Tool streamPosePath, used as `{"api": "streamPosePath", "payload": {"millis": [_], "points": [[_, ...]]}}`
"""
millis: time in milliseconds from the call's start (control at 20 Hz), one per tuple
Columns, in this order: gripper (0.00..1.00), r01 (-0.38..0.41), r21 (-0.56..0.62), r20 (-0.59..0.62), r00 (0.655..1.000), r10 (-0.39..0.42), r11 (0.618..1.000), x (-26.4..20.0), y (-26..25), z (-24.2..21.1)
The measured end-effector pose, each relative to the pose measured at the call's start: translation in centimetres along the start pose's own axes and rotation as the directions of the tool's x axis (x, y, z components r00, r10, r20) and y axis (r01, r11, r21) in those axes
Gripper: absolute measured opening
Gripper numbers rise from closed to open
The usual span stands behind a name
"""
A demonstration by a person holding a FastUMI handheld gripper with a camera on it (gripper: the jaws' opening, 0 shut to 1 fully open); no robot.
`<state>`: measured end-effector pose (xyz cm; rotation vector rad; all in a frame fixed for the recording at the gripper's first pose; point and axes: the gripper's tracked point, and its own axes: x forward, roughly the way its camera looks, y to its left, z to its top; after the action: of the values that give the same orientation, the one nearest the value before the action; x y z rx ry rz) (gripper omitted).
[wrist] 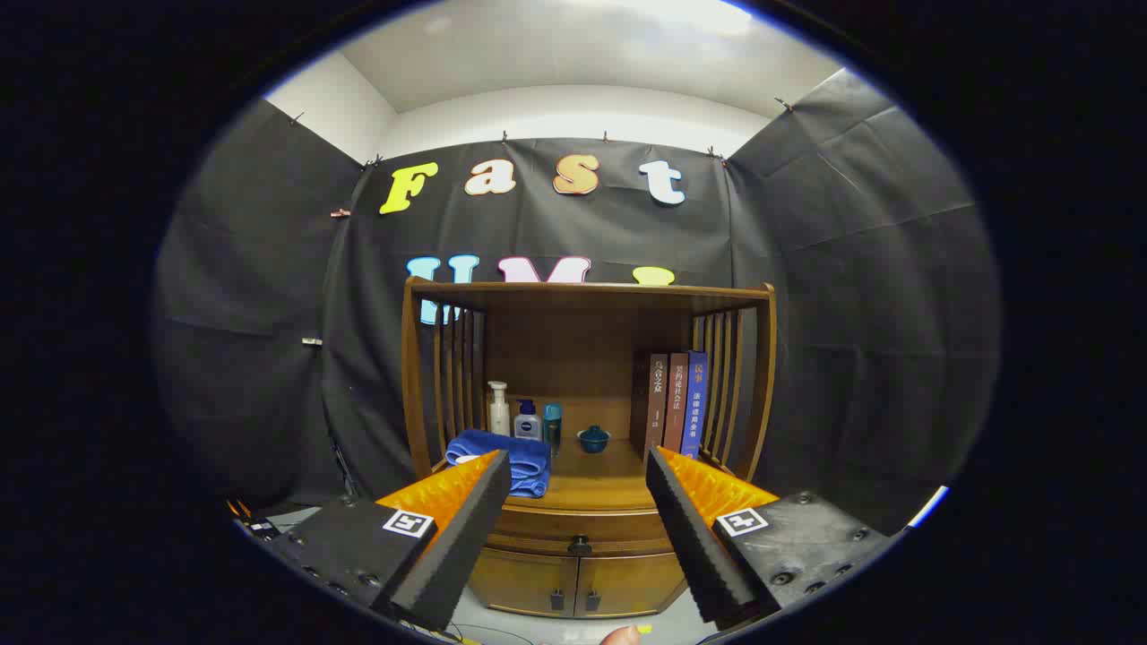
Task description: Pull open the drawer, take out the items inside it, and place them on the countertop above the cabinet.
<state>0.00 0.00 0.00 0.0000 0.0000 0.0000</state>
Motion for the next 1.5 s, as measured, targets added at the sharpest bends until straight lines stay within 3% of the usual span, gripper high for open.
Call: {"api": "streamPosePath", "payload": {"millis": [950, 1200, 1500], "points": [[0.99, -0.007, 0.020, -0.026, 1.000, 0.007, 1.000, 0.5, 0.7, -1.0], [0.99, 0.002, 0.045, 0.007, 1.000, -0.002, 0.999, 4.4, 0.7, -1.0], [0.99, -0.013, 0.004, -0.002, 1.000, 0.013, 1.000, 9.7, 1.5, -6.0]]}}
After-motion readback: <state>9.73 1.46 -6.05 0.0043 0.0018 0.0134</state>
